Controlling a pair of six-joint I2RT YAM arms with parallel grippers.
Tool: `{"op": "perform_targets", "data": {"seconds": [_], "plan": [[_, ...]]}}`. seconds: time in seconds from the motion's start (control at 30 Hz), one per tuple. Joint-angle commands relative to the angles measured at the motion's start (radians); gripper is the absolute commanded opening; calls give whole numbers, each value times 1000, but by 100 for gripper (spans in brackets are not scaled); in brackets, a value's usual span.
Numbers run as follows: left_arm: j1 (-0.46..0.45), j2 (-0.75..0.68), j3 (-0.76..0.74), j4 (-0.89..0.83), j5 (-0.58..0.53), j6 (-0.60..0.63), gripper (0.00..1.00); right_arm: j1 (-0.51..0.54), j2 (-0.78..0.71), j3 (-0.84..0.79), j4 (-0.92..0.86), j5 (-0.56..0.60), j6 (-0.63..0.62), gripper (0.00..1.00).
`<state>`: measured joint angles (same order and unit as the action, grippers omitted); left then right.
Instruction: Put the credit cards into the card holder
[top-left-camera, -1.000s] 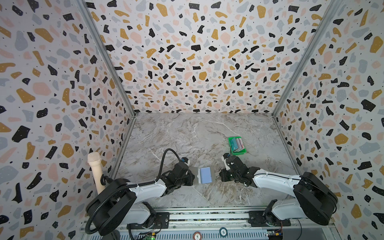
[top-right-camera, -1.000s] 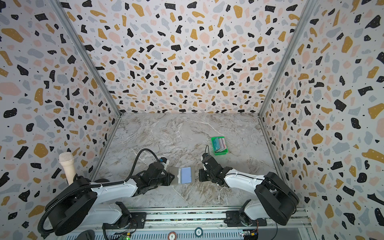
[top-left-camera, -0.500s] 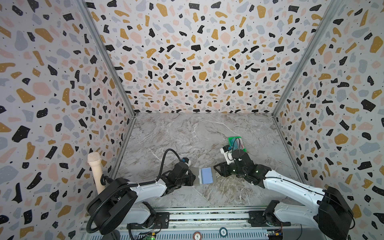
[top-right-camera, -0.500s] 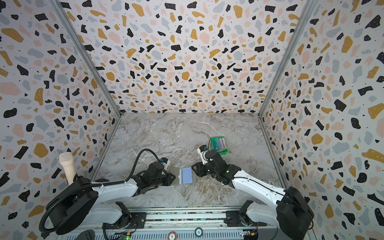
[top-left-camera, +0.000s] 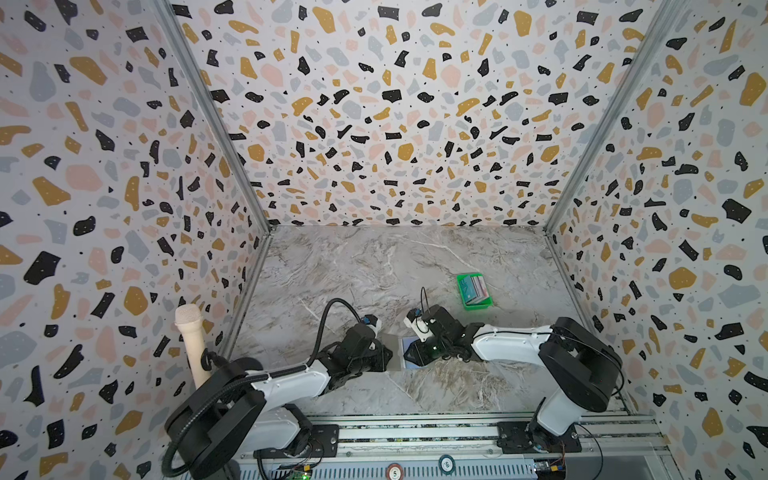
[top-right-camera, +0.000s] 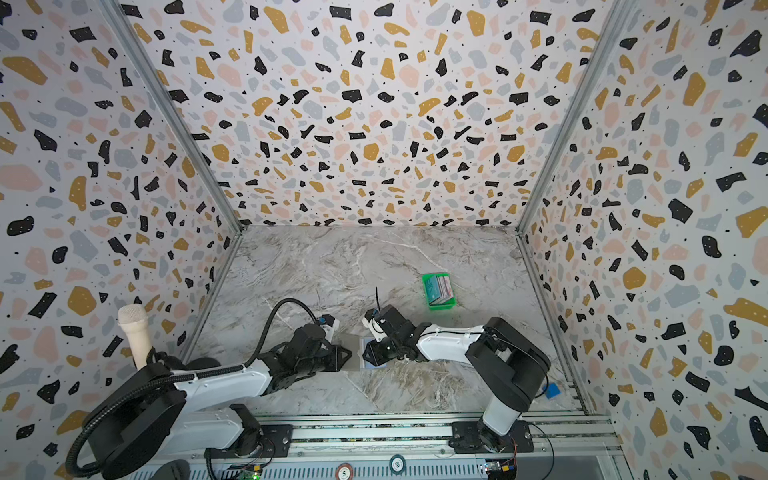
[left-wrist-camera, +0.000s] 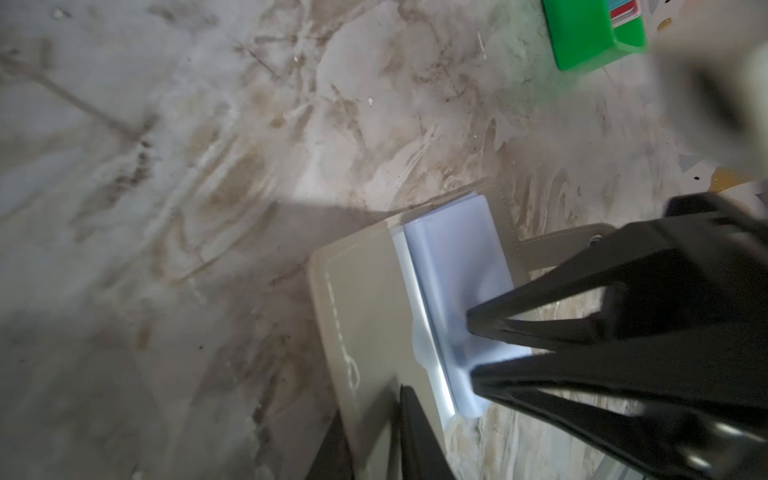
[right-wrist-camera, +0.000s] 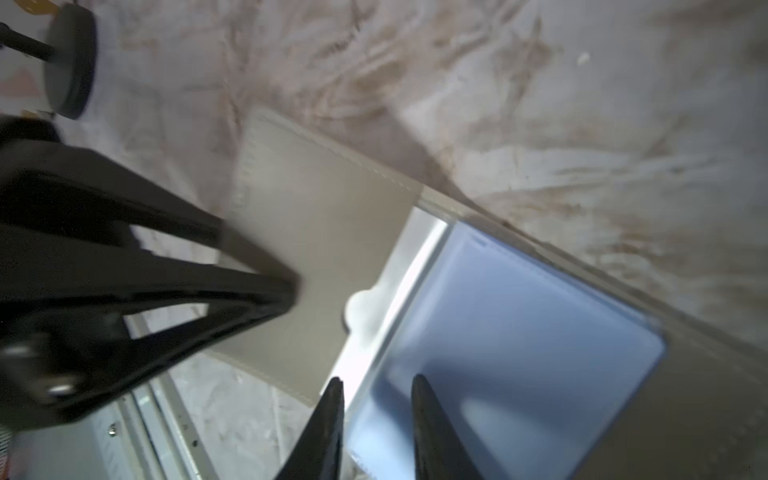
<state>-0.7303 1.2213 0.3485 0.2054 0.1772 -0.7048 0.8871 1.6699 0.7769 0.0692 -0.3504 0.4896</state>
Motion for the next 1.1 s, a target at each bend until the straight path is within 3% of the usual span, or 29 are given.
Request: {"op": "perform_targets", "data": {"seconds": [0.0,0.2,0.4,0.6,0.7,0.9,1.07], "plan": [[14,-99,7,-26,12,-5,16,1,6,-22,-16,59,1,28],[17,-122,95,-2,64,-18,0,5,-8,-33,-29,95,-2,27],[9,-22,90,76,105,-45,0,7,-10,-20,-43,97,-9,26],[12,-182,193,-101,1,8,0,9,-9,-18,-49,103,-16,26],[11,-198,236,-125,7,16,0,9,-3,-13,-50,104,-20,27],[8,-55,152,14,93,-43,0,9,-5,-11,-51,102,-22,27],[10,-112,105,-33,-2,-46,0,6,-25,-19,-68,126,-19,32]]}}
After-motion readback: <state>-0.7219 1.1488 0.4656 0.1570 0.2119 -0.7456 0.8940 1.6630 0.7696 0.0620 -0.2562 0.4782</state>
